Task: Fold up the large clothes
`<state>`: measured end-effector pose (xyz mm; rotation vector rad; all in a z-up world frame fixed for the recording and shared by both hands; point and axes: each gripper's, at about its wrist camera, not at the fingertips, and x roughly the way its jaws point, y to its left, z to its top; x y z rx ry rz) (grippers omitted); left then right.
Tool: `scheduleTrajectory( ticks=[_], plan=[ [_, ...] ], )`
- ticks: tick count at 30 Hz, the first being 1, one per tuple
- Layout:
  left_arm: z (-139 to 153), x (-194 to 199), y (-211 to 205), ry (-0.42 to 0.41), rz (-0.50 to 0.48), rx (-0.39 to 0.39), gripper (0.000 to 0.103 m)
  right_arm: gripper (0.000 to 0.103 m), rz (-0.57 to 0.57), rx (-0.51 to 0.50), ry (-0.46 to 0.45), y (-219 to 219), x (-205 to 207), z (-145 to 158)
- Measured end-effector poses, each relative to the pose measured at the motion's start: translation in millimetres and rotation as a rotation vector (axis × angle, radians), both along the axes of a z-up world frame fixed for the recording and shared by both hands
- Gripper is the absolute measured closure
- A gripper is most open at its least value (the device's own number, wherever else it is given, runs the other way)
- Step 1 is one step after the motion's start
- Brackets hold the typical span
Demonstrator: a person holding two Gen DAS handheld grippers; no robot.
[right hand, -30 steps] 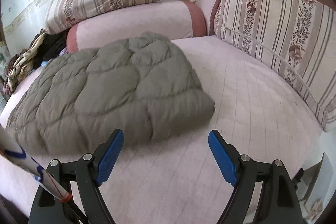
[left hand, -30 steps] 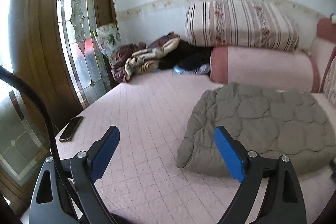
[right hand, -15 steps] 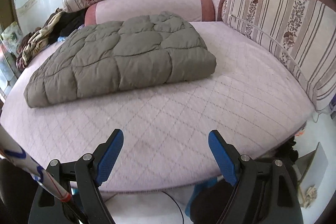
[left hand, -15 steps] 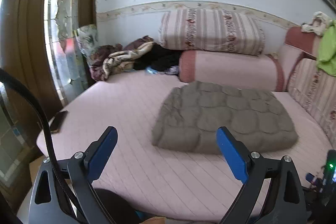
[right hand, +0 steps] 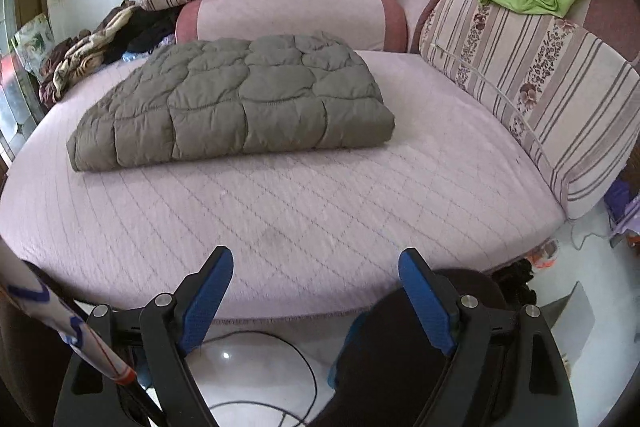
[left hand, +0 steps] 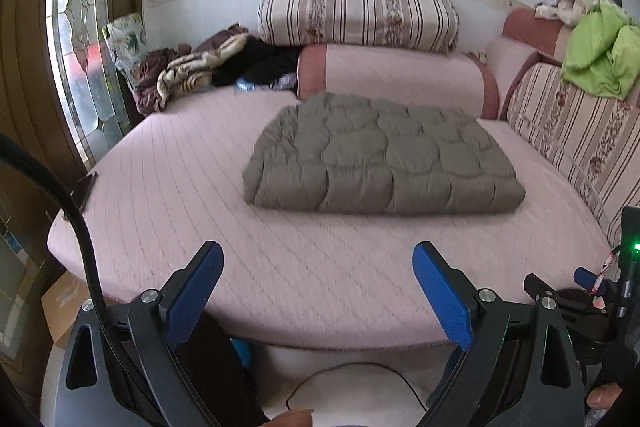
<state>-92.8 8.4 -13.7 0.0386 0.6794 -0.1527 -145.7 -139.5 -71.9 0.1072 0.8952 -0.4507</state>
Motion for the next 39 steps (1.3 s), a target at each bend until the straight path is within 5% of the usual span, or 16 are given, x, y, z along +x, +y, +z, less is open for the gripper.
scheduleTrajectory(
  ticks=[21,39],
  plan=[
    [-8,-16,-14,0.065,-0.017,0.059,0.008,0.011,-0.003,-0.111,0.063,17,-9,27],
    [-12,-13,-27,0.106,-0.083,0.065,0.008,0.011,0.006,-0.074,0.091,12,1,17]
  ],
)
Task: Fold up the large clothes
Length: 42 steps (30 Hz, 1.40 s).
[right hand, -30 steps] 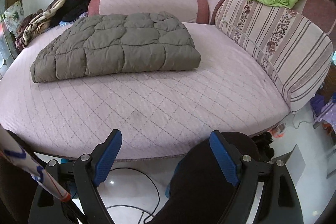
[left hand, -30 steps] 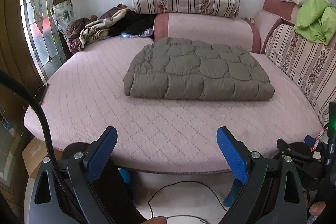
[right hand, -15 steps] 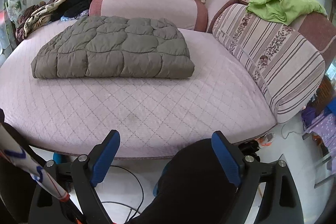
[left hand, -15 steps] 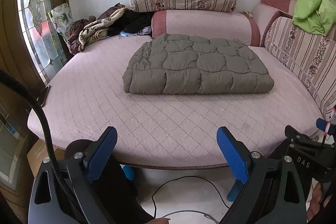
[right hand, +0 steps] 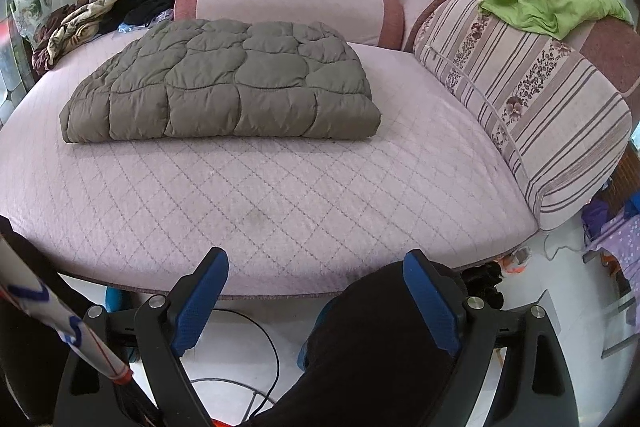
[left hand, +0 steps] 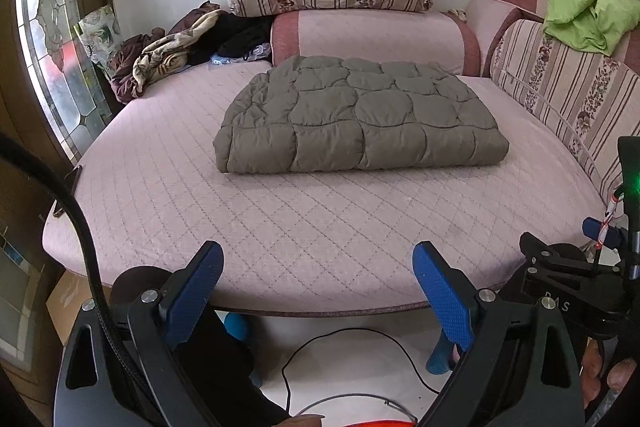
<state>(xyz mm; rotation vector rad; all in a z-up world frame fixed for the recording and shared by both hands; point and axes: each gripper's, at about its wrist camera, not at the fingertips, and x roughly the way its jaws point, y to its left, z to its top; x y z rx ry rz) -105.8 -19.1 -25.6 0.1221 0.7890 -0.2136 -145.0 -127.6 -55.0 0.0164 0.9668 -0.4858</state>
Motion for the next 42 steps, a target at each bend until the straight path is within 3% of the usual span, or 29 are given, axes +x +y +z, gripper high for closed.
scheduleTrajectory(
  ticks=[42],
  plan=[
    [-23,27,2,0.087,0.015,0.021,0.008,0.011,0.012,0.022,0.045,2,24,-19]
  ],
)
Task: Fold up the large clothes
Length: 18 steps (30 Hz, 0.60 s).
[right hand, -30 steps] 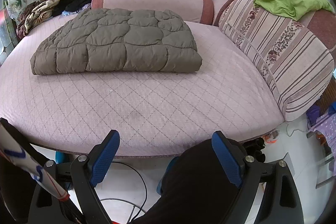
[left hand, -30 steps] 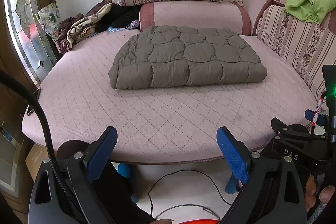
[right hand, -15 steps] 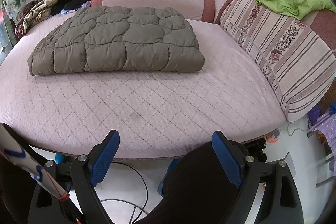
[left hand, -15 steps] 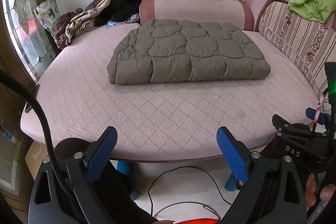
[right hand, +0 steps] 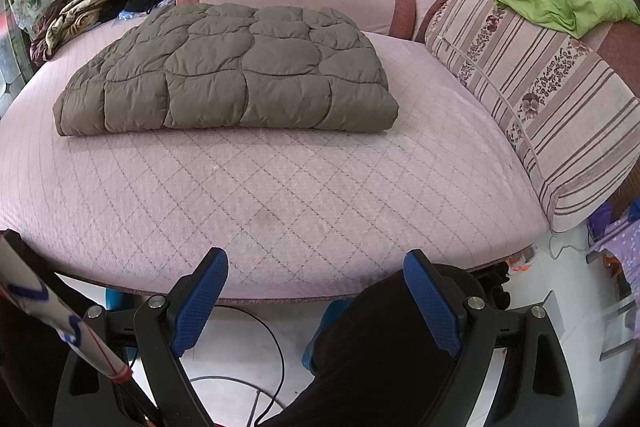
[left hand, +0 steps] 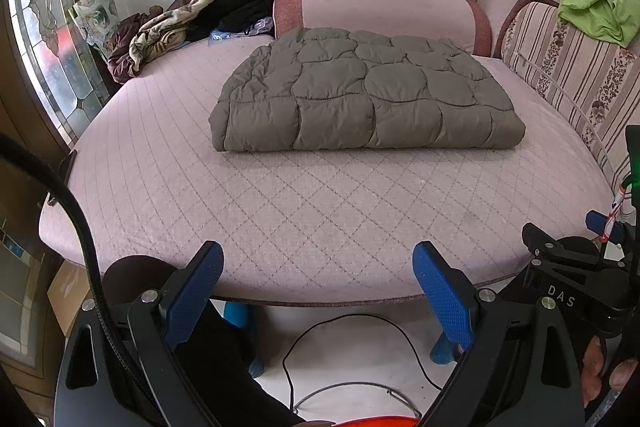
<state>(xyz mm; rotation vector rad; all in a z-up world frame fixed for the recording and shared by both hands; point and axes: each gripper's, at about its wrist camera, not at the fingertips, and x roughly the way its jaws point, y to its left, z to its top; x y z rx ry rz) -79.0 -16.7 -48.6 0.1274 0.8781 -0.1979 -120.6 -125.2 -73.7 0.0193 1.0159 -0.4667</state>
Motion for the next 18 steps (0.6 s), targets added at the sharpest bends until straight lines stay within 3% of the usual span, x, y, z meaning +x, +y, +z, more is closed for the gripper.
scheduleTrajectory(
  ticks=[18],
  plan=[
    [-4.3,3.4,1.5,0.008,0.008,0.006,0.008,0.011,0.012,0.0,0.012,4.3,3.9,-4.3]
  ],
)
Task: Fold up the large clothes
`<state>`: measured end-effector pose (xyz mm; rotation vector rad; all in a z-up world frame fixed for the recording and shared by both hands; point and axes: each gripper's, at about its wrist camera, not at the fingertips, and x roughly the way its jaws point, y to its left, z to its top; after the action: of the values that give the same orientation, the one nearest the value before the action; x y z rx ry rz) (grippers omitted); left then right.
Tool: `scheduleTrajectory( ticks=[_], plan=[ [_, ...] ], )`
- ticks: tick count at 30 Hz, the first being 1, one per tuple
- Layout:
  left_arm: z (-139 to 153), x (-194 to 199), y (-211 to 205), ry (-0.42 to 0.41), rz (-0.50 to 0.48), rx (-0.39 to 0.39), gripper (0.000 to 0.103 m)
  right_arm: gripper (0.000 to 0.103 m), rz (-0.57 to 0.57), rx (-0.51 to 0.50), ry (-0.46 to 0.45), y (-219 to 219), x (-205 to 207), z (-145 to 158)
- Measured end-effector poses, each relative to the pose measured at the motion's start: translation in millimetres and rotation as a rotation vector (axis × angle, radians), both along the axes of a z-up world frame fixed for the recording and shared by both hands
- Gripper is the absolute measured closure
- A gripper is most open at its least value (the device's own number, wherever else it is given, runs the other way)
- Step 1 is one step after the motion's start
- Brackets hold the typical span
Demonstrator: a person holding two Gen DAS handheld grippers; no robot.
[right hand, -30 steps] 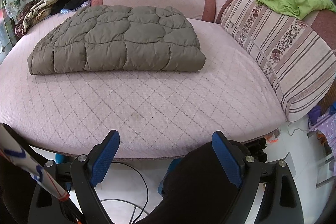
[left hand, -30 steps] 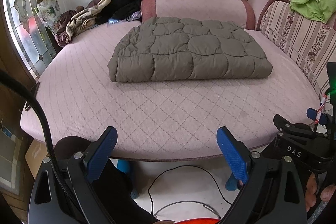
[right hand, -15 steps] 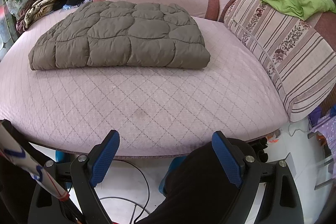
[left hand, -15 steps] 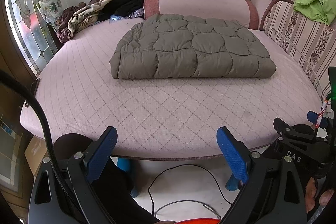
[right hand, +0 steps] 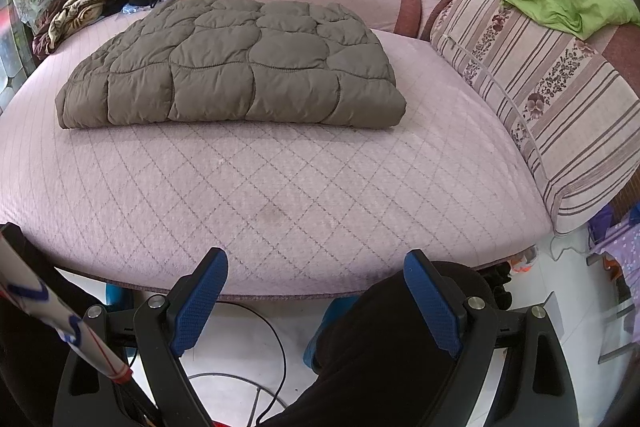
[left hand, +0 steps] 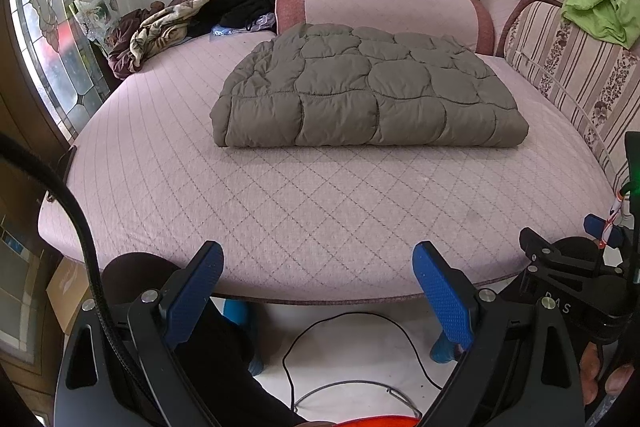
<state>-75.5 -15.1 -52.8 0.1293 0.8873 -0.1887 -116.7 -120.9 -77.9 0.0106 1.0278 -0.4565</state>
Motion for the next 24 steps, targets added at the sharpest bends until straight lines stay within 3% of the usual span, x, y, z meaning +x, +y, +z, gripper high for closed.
scheduleTrajectory(
  ticks=[11,24],
  plan=[
    [8,35,-3,-0.025,-0.007,0.038,0.008,0.01,-0.005,0.004,-0.038,-5,30,12],
    [-7,71,-8,0.021,0.002,0.046,0.008,0.01,-0.017,0.035,-0.016,-14,52,3]
  ],
)
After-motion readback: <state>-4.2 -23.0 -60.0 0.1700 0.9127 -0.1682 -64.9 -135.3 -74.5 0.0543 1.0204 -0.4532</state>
